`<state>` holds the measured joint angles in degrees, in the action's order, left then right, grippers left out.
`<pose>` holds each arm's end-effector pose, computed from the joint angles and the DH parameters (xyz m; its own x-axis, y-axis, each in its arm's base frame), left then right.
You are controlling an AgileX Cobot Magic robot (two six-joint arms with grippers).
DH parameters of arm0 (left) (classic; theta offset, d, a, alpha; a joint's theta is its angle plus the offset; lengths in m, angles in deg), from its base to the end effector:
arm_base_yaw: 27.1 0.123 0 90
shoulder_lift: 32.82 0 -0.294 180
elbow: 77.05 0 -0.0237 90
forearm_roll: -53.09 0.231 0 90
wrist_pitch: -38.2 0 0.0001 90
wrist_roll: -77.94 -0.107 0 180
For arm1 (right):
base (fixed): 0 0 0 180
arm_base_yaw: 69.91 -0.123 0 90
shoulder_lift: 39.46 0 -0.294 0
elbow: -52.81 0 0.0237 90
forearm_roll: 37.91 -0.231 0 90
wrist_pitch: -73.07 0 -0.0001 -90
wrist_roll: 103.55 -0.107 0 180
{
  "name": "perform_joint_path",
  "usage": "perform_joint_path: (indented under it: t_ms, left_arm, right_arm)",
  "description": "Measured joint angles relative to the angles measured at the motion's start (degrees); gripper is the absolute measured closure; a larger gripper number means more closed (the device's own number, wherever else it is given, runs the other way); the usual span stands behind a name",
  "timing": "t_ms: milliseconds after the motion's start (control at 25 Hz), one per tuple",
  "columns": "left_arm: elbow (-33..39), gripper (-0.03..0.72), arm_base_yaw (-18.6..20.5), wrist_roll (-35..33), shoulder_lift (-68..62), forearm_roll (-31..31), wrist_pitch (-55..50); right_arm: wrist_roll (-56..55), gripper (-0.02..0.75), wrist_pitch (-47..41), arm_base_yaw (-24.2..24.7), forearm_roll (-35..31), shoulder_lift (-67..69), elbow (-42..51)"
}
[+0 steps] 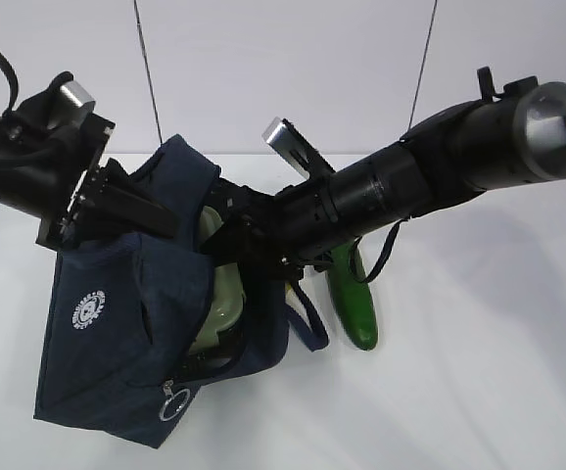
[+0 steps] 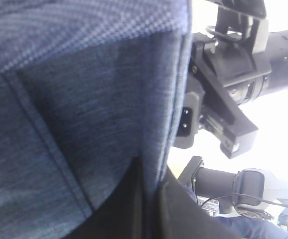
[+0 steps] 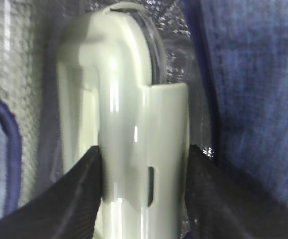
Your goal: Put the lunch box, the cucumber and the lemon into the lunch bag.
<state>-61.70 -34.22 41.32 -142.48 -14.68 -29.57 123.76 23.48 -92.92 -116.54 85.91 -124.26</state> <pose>0.2995 -0.1298 0.2329 -0.9904 0.0679 -0.1201 0.1379 0.4993 -0.8554 0.3467 0.2341 0.1826 -0.9452 -0.0907 -0.3135 -0.3135 0.5196 0.7948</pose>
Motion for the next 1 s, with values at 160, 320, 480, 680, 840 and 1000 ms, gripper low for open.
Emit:
perform_joint_path:
  t_ms: [160, 320, 480, 680, 840, 1000]
  left_arm:
    - [0.00, 0.690, 0.00, -0.33, -0.09, -0.25, 0.00]
    - [0.00, 0.690, 0.00, -0.33, -0.09, -0.25, 0.00]
    - [0.00, 0.690, 0.00, -0.46, -0.09, -0.25, 0.00]
    - [0.00, 0.690, 0.00, -0.46, -0.09, -0.25, 0.00]
    - [0.00, 0.690, 0.00, -0.46, -0.09, -0.25, 0.11]
    - [0.00, 0.690, 0.00, -0.46, -0.09, -0.25, 0.11]
  right_arm:
    - [0.00, 0.384, 0.00, 0.00, 0.33, 0.27, -0.21]
    - [0.00, 0.378, 0.00, 0.00, 1.35, 0.36, -0.21]
    - [0.00, 0.360, 0.10, 0.00, 1.56, 0.36, -0.21]
    - [0.00, 0.358, 0.17, 0.00, 1.81, 0.47, -0.21]
    - [-0.24, 0.346, -0.06, 0.00, 1.54, 0.79, -0.34]
    - [-0.27, 0.319, -0.74, 0.00, 1.05, 0.79, -0.62]
